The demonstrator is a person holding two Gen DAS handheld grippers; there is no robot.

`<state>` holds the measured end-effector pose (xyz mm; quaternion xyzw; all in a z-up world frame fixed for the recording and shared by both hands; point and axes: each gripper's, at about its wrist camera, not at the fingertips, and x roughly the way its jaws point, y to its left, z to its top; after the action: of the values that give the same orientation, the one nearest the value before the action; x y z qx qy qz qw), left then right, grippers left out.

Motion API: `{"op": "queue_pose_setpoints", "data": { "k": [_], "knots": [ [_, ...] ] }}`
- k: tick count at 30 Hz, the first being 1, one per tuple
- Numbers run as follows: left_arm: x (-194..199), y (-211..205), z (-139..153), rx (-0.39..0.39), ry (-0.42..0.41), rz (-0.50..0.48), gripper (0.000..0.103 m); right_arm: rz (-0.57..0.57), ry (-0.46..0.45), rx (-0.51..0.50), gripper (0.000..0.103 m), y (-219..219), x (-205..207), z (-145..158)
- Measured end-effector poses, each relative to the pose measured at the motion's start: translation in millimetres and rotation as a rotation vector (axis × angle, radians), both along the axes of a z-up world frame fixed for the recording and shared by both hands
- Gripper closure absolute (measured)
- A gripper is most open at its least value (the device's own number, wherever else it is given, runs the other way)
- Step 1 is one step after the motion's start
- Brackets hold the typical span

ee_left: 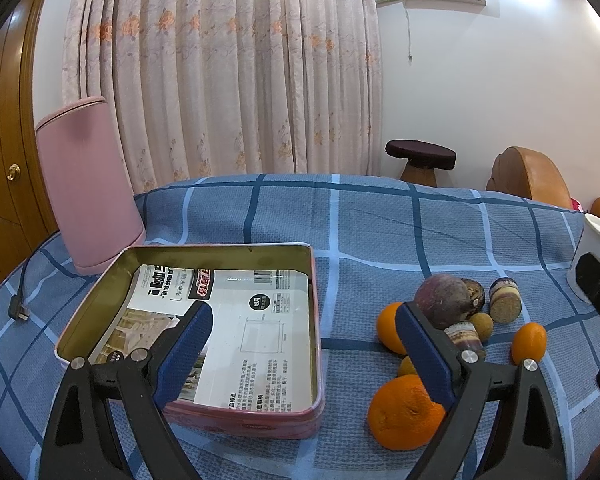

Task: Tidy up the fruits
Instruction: 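Reach the right gripper to an orange while the left gripper reaches the large orange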

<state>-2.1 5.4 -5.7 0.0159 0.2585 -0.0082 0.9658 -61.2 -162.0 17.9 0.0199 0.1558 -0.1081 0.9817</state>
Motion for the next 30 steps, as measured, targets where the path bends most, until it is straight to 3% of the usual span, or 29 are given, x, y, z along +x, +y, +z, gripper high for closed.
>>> {"op": "queue_pose_setpoints", "data": {
  "k": [6, 12, 15, 18, 21, 26, 30],
  "knots": [
    [5.1, 7.9, -2.2, -0.026, 0.023, -0.025, 0.009, -0.015, 0.059, -0.023, 0.003, -16.2, 4.3, 0.7],
    [-3.3, 19.3, 4.5, -0.071, -0.007, -0.055, 0.009, 0.08, 0.259, 0.079, 0.024, -30.7, 30.2, -22.6],
    [-6.3, 25.9, 3.3, -0.079, 0.015, -0.046, 0.01, 0.113, 0.341, 0.095, 0.03, -27.7, 38.6, -35.8],
    [-15.2, 25.3, 1.1, -0.101, 0.04, -0.104, 0.01, 0.151, 0.403, 0.122, 0.043, -25.3, 43.8, -46.2],
    [-28.1, 12.9, 2.3, -0.044, 0.025, -0.161, 0.024, 0.163, 0.439, 0.145, 0.043, -27.7, 46.7, -53.7],
    [-43.6, -11.5, -1.7, 0.032, 0.04, -0.254, 0.038, 0.214, 0.5, 0.16, 0.044, -21.1, 49.1, -60.1],
    [-45.6, -23.3, -3.0, 0.034, 0.074, -0.321, 0.052, 0.262, 0.508, 0.161, 0.064, -15.3, 49.2, -61.3]
  ]
}}
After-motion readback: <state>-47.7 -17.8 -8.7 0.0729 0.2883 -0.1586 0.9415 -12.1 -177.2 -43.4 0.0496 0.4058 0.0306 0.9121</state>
